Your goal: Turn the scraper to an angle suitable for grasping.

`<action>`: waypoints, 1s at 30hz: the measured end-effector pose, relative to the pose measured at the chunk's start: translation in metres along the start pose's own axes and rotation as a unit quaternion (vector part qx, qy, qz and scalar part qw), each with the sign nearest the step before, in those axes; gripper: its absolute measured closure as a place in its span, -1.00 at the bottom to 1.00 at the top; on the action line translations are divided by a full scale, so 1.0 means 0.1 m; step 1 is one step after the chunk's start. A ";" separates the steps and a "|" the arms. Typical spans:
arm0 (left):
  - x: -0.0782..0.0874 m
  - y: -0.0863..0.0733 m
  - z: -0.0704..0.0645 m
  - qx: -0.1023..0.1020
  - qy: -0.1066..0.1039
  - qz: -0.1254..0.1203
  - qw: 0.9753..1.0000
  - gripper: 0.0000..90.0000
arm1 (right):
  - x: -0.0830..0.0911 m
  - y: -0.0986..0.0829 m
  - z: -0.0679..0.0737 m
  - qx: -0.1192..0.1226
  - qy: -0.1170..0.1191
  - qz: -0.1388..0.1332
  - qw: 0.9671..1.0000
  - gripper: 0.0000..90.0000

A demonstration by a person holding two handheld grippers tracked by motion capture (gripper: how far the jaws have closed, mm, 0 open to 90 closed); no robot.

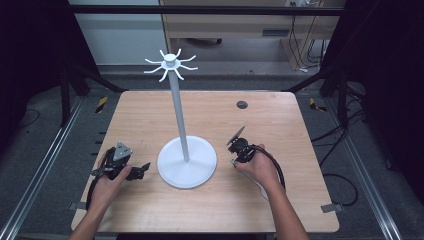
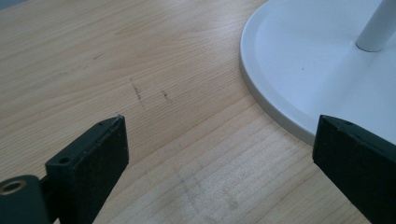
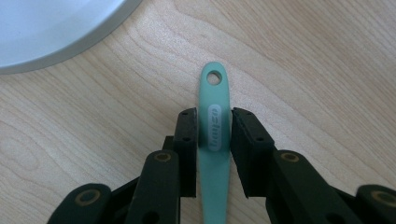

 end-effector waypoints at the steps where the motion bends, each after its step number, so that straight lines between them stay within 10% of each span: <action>1: 0.00 0.00 0.00 0.000 0.000 0.000 1.000 -0.93 | 0.00 0.00 0.00 0.001 0.001 0.001 1.000 0.61; 14: 0.00 0.00 -0.01 -0.002 -0.001 0.001 1.000 -0.92 | 0.01 0.01 0.00 0.011 0.002 0.002 1.000 0.64; 22: 0.00 0.00 0.00 0.000 -0.001 0.001 1.000 -0.92 | 0.36 0.02 -0.01 -0.018 -0.002 -0.068 0.998 0.65; 30: 0.03 0.00 0.00 0.005 -0.004 -0.003 1.000 -0.92 | 0.85 0.02 -0.04 -0.024 -0.021 -0.155 0.987 0.65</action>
Point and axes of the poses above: each handheld gripper's, and its own axes: x roughly backward along the jaws, y roughly out of its top, z roughly to its left, the point moved 9 cm from there along -x, roughly forward along the jaws, and after that the axes turned 9 degrees about x, right-handed, at the moved point
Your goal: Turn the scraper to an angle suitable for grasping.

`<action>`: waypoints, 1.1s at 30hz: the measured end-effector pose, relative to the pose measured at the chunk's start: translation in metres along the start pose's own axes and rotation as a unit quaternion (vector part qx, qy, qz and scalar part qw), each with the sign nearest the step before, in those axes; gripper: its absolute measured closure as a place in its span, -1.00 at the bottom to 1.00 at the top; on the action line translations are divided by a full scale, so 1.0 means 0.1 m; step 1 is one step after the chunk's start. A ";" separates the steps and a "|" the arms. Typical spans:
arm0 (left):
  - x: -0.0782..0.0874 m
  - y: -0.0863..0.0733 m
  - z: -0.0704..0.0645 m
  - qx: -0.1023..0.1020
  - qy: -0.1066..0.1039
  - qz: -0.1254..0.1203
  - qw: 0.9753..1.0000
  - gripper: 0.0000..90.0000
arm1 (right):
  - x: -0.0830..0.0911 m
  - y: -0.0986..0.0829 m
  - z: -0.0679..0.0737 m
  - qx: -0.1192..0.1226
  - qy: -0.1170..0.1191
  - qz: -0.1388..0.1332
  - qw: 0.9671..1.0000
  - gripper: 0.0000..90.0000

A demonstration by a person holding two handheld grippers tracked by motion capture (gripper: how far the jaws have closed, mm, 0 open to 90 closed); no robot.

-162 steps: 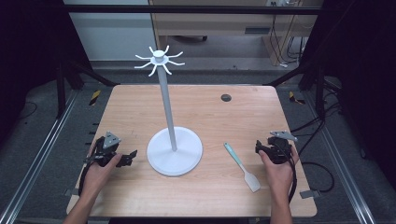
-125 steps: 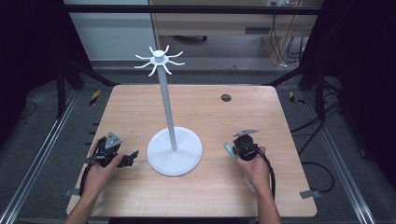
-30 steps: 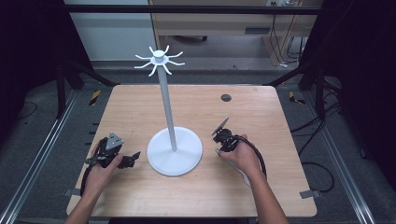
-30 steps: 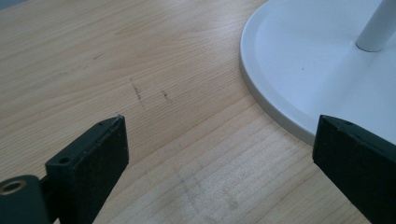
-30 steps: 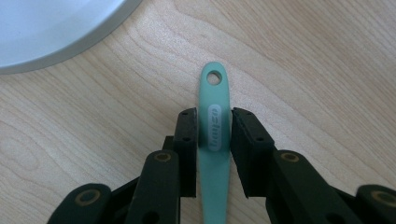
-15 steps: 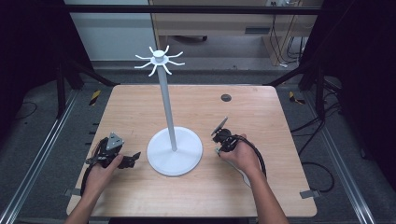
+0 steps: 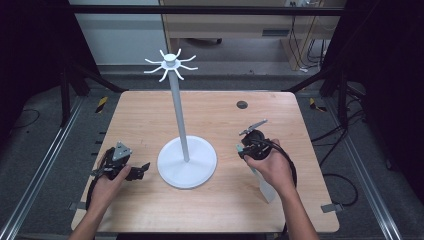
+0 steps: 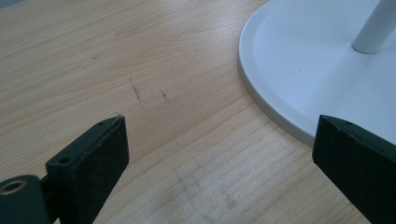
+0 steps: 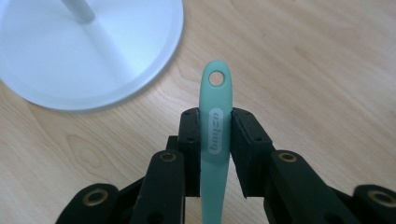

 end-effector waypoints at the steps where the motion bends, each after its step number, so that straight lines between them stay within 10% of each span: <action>1: 0.00 0.00 0.00 0.000 0.000 -0.001 1.000 -0.92 | 0.08 0.02 0.00 -0.005 -0.002 -0.011 1.000 0.65; 16: 0.02 0.03 0.02 0.009 -0.001 -0.011 1.000 -0.93 | 0.76 0.40 -0.07 -0.006 -0.034 -0.145 0.989 0.66; 33: 0.04 0.01 0.04 0.003 0.007 -0.008 1.000 -0.92 | 1.04 0.76 -0.06 -0.006 -0.053 -0.226 0.973 0.66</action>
Point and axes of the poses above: each handheld gripper's, and its own axes: x roughly backward along the jaws, y roughly out of its top, z roughly to its left, the point moved 9 cm from there along -x, roughly forward along the jaws, and after that the axes turned 9 degrees about x, right-handed, at the moved point
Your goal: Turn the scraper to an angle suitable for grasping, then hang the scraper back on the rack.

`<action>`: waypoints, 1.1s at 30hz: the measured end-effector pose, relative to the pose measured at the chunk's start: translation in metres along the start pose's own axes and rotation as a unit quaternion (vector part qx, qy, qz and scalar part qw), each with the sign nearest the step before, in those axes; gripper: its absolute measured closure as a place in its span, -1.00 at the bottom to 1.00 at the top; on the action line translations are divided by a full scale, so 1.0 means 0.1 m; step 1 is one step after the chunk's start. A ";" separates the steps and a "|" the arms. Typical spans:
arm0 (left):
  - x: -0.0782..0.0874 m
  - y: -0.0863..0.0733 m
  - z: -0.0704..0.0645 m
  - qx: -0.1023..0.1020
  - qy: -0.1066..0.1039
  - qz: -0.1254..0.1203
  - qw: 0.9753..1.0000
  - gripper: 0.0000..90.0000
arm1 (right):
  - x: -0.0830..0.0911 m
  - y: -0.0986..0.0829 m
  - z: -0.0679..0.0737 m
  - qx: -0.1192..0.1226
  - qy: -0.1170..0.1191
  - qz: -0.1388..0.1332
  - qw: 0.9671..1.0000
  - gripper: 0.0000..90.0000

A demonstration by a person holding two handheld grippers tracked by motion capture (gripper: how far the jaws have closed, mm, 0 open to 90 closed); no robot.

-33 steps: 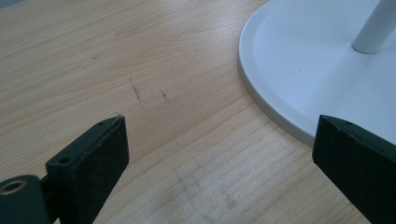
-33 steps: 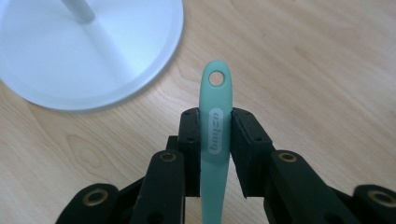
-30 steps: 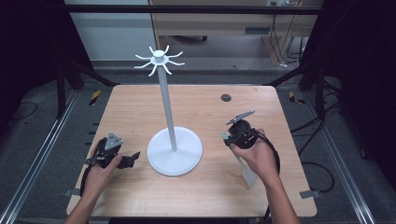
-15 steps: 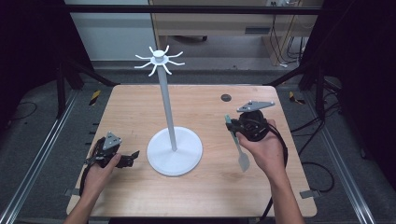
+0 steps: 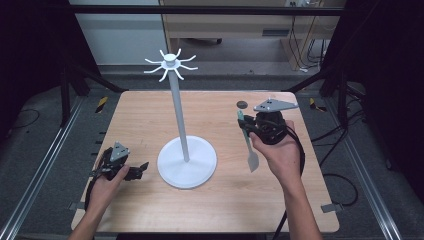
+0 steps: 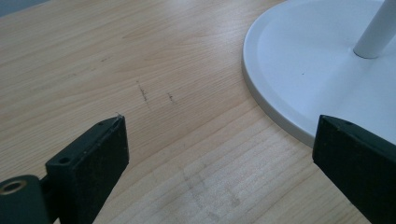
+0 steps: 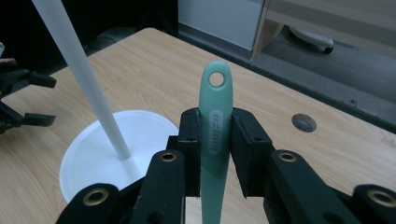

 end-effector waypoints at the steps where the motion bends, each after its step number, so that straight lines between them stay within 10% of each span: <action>1: 0.00 0.00 0.00 0.000 0.000 0.000 1.000 -0.93 | 0.01 0.02 0.00 -0.001 -0.001 -0.003 1.000 0.66; 33: 0.00 -0.01 0.00 0.005 0.003 0.001 1.000 -0.93 | 0.52 0.96 0.31 0.017 0.007 -0.123 0.992 0.66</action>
Point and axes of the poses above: each handheld gripper's, and its own axes: x roughly backward along the jaws, y roughly out of its top, z roughly to its left, the point moved 9 cm from there along -x, roughly forward along the jaws, and after that the axes turned 9 degrees about x, right-handed, at the moved point
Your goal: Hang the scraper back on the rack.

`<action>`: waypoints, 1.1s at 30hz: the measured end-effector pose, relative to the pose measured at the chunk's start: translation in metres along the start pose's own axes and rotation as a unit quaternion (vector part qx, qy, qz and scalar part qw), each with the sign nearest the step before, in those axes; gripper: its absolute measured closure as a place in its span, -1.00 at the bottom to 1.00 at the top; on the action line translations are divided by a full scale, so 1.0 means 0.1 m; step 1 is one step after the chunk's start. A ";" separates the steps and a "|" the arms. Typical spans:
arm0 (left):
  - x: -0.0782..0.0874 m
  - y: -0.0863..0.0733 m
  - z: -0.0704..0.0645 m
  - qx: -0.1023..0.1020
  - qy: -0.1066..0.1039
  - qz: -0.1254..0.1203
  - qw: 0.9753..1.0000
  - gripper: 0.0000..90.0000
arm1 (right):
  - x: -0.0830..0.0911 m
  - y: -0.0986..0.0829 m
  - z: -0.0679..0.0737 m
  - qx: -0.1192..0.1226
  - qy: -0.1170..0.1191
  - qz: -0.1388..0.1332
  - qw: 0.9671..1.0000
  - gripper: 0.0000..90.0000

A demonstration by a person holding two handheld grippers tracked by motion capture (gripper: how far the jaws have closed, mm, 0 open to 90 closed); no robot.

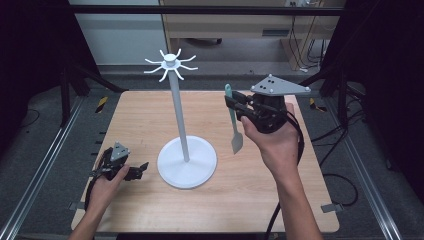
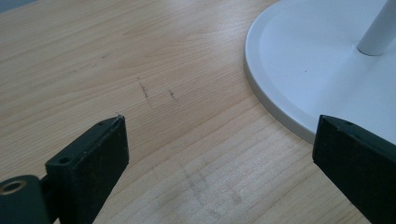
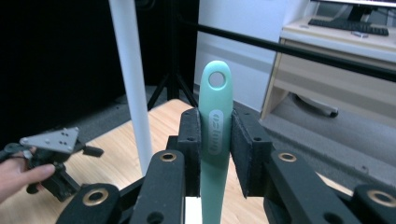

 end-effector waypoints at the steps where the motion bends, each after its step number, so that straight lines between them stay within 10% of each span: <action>1: 0.00 0.00 0.00 0.002 0.000 -0.002 1.000 -0.93 | 0.01 0.04 0.01 0.000 0.001 -0.004 1.000 0.65; 33: 0.02 0.02 0.03 0.004 0.008 -0.008 1.000 -0.93 | -0.14 0.48 0.48 0.028 0.047 -0.026 0.998 0.65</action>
Point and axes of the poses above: each handheld gripper's, and its own axes: x roughly backward along the jaws, y roughly out of its top, z roughly to its left, the point moved 9 cm from there along -x, roughly forward along the jaws, and after that the axes turned 9 degrees about x, right-handed, at the moved point
